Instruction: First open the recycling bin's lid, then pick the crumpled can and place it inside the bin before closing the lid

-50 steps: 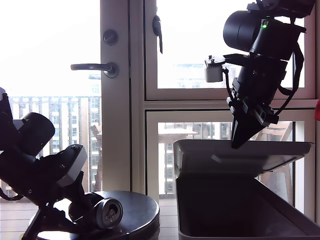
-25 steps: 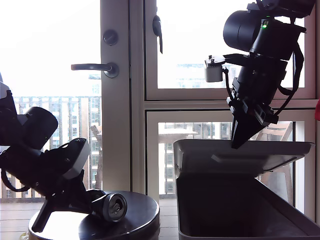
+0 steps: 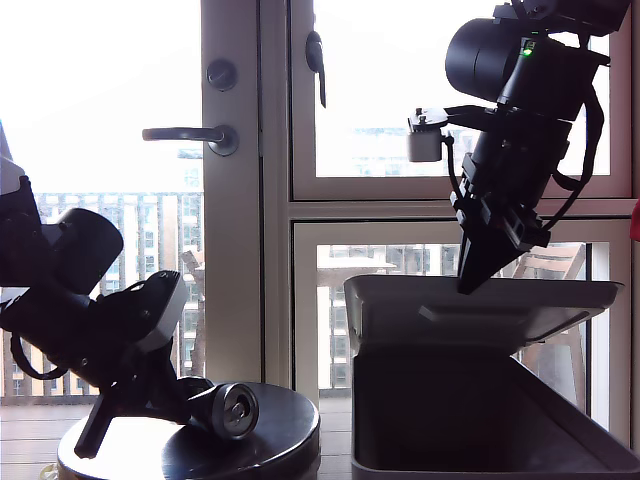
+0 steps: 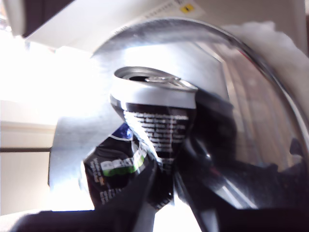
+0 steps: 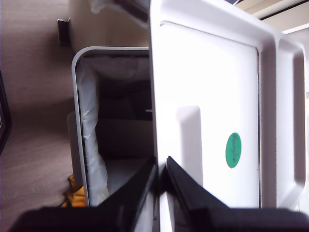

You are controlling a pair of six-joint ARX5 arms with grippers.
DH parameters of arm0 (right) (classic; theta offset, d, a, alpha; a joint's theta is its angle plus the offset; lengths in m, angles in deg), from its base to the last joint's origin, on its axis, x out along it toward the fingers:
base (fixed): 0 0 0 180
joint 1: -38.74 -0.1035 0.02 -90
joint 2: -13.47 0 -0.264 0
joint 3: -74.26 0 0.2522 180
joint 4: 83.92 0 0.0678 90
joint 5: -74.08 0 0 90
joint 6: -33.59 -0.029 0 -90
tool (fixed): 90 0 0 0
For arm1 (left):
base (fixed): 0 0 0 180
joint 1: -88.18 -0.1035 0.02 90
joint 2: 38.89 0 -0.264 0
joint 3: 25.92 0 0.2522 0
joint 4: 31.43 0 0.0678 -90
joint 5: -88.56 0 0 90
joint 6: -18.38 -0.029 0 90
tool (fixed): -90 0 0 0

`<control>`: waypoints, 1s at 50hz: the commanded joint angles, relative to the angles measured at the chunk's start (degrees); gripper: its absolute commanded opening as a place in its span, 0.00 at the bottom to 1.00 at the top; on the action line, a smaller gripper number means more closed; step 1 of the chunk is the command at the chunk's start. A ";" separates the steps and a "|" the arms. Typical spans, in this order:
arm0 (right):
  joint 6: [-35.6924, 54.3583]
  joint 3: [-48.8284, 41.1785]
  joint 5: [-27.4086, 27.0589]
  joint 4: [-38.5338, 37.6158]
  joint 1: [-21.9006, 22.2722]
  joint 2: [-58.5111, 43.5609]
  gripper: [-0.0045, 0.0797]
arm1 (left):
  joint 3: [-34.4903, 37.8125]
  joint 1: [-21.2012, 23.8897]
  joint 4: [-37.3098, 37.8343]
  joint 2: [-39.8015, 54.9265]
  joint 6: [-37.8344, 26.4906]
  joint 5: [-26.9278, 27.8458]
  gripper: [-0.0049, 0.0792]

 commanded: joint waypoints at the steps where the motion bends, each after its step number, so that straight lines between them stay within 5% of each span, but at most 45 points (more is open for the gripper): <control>1: -0.63 0.46 0.39 -1.38 -0.57 0.44 0.04 | 0.63 0.44 0.24 -1.79 1.20 0.26 0.03; 29: -0.63 10.36 -1.36 6.51 -0.57 0.52 0.04 | 0.63 4.57 1.53 -5.07 5.27 0.33 0.03; 50: -0.63 12.98 -2.16 7.48 -0.57 0.52 0.04 | 0.63 12.48 -1.14 -5.11 19.12 3.80 0.03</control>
